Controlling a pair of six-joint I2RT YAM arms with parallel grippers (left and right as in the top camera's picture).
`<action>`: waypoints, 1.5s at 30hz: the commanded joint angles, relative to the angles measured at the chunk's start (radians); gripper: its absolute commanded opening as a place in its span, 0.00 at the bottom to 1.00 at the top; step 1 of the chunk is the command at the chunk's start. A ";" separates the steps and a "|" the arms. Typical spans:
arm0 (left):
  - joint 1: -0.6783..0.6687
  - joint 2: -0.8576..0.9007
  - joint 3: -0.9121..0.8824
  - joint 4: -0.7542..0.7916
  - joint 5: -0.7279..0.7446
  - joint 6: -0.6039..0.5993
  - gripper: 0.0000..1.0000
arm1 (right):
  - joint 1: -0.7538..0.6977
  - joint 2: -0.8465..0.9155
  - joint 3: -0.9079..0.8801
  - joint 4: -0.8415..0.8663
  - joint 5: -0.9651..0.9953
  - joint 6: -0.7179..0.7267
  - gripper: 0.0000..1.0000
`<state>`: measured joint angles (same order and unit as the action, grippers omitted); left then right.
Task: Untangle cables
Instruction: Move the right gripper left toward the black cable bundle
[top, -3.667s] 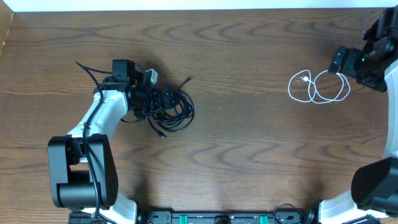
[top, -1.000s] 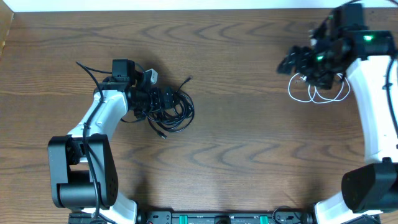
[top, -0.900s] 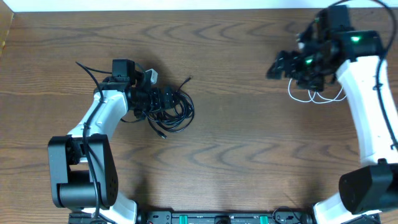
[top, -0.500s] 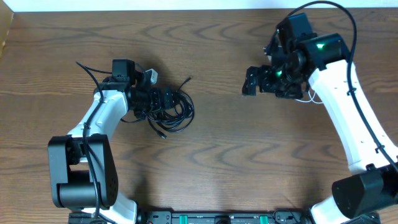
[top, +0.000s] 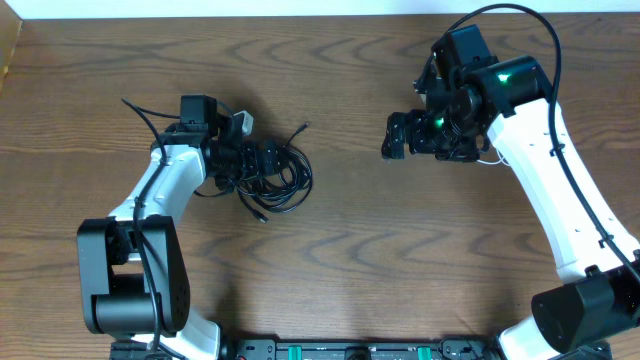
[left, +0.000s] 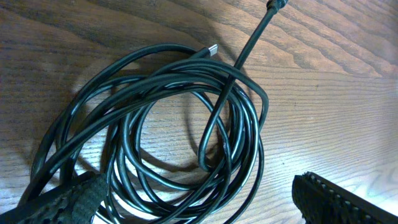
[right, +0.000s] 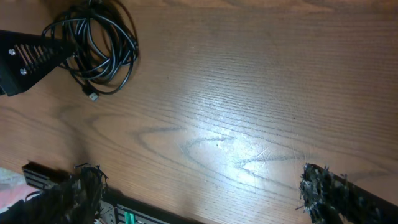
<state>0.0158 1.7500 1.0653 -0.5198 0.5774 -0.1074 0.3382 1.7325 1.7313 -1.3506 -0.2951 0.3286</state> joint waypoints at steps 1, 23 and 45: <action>0.000 -0.014 -0.008 -0.002 -0.003 0.002 0.99 | 0.004 -0.012 0.006 0.003 -0.003 -0.008 0.99; 0.000 -0.014 -0.008 -0.002 -0.003 0.002 0.99 | 0.003 -0.012 0.006 0.129 0.008 -0.016 0.99; 0.000 -0.014 -0.008 -0.002 -0.003 0.002 0.99 | 0.003 -0.012 0.006 0.147 0.008 -0.016 0.99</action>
<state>0.0158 1.7500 1.0653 -0.5198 0.5770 -0.1074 0.3382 1.7325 1.7313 -1.2064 -0.2916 0.3256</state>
